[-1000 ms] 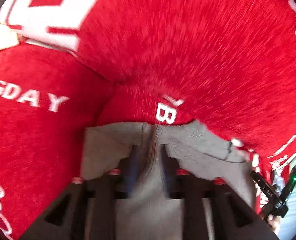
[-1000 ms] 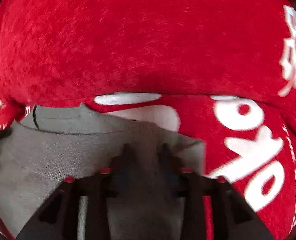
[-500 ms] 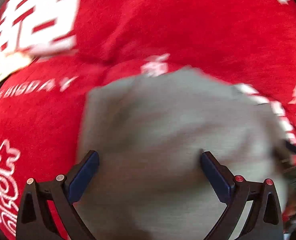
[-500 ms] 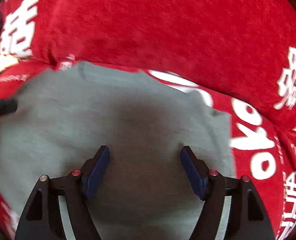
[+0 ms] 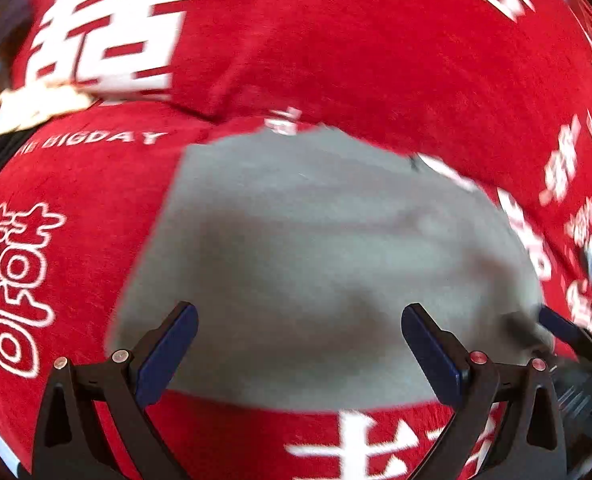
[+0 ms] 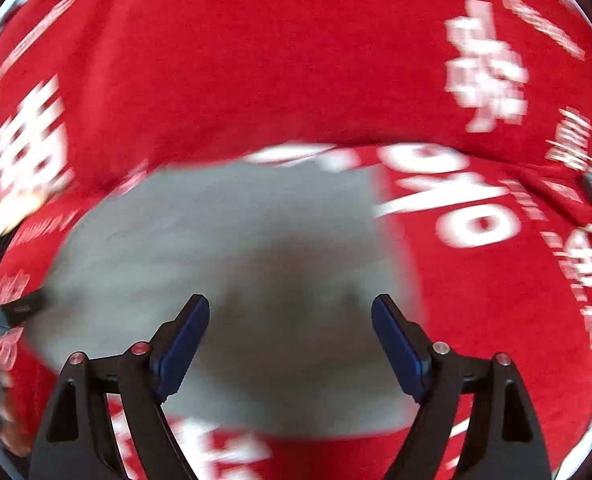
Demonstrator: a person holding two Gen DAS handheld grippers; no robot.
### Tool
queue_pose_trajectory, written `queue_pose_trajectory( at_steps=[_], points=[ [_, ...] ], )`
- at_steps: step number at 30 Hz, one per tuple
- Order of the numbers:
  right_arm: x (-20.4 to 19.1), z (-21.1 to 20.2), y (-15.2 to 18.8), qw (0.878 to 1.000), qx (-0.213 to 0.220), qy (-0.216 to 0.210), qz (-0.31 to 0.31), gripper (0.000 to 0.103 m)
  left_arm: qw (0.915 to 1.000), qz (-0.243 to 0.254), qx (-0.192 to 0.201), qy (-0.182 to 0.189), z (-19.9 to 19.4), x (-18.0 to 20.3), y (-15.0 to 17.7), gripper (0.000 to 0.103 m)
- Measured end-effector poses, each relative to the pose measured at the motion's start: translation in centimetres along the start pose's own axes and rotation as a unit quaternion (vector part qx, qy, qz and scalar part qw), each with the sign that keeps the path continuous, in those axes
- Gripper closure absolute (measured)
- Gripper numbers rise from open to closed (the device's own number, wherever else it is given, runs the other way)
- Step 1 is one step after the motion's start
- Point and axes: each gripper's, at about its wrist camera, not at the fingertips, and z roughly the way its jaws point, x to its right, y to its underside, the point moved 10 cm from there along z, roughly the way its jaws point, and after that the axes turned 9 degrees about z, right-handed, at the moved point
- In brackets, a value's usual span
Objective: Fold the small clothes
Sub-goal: 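Release the hem and press the folded sweater flat with both grippers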
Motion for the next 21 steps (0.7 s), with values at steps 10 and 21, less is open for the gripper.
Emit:
queue_pose_trajectory(
  at_steps=[10,21],
  points=[
    [5.0,1.9,3.7,0.999,-0.027,0.02,-0.003,0.017,0.999,-0.018,-0.025,-0.034,-0.3,-7.9,6.4,0.0],
    [7.5,-3.5,-0.8,0.996,0.033,0.048,0.073,0.017,0.9992,-0.04,0.006,0.005,-0.9,-4.7,0.7,0.0]
  ],
)
